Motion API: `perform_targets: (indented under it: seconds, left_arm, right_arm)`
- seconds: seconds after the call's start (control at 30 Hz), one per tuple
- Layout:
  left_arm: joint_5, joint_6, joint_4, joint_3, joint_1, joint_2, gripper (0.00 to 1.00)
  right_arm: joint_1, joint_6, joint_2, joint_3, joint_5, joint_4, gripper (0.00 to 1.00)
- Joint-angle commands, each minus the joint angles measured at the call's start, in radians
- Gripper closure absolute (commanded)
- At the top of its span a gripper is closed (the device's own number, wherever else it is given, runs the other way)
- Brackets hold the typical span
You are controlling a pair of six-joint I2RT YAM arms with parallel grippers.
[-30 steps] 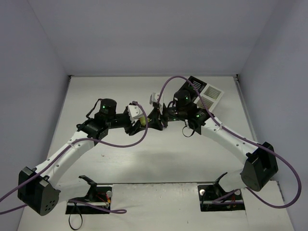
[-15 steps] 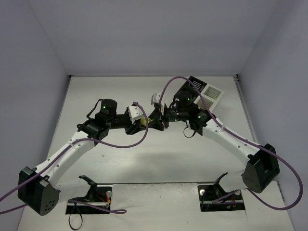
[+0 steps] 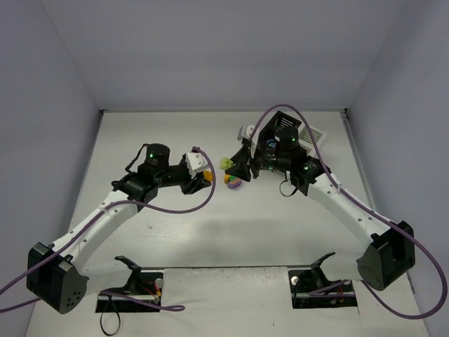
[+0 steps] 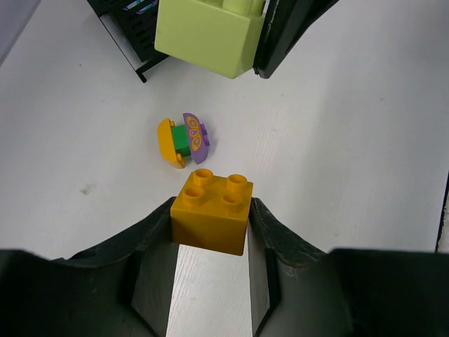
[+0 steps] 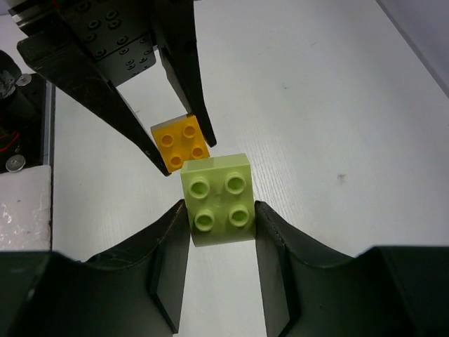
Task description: Sort the legos into containers by color
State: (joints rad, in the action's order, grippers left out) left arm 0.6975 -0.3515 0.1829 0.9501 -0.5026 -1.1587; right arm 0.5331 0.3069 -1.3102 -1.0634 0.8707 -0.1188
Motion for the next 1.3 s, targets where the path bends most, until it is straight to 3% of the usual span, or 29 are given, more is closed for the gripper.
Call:
perform_targets:
  seconds: [0.0,0.07,0.17,0.2,0.33,0.5,0.8,1.0,1.2,1.27]
  left_arm:
    - [-0.009,0.000,-0.040,0.035,0.003,0.005,1.00]
    - [-0.021,0.005,-0.046,0.035,0.003,0.007,1.00]
    - [-0.050,0.019,-0.056,0.035,0.003,0.010,1.00]
    - [-0.058,0.020,-0.057,0.035,0.003,0.010,1.00]
    - [-0.073,0.032,-0.065,0.038,0.003,0.013,1.00]
    - [-0.108,0.039,-0.079,0.036,0.001,0.021,1.00]
    - [-0.151,0.043,-0.100,0.022,0.001,0.050,1.00]
    - [-0.147,0.042,-0.102,0.022,0.001,0.057,1.00]
    - [-0.133,0.043,-0.118,0.012,0.001,0.074,1.00]
    - [-0.128,0.043,-0.120,0.010,0.001,0.077,1.00]
  right_arm:
    - [-0.015,-0.032,0.043,-0.003,-0.042,-0.062,1.00]
    - [-0.059,-0.075,0.043,-0.004,-0.122,-0.062,1.00]
    - [-0.140,-0.155,0.034,-0.020,-0.352,-0.062,1.00]
    - [-0.159,-0.181,0.028,-0.032,-0.503,-0.062,1.00]
    - [-0.274,-0.302,-0.012,-0.056,-0.739,-0.058,1.00]
    - [-0.415,-0.393,-0.086,-0.089,-0.796,-0.055,1.00]
    - [-0.510,-0.454,-0.247,-0.182,-0.842,-0.036,0.94]
    - [-0.529,-0.454,-0.293,-0.179,-0.863,-0.032,0.82]
    - [-0.529,-0.457,-0.327,-0.205,-0.832,-0.027,0.55]
    - [-0.529,-0.462,-0.333,-0.214,-0.829,-0.028,0.53]
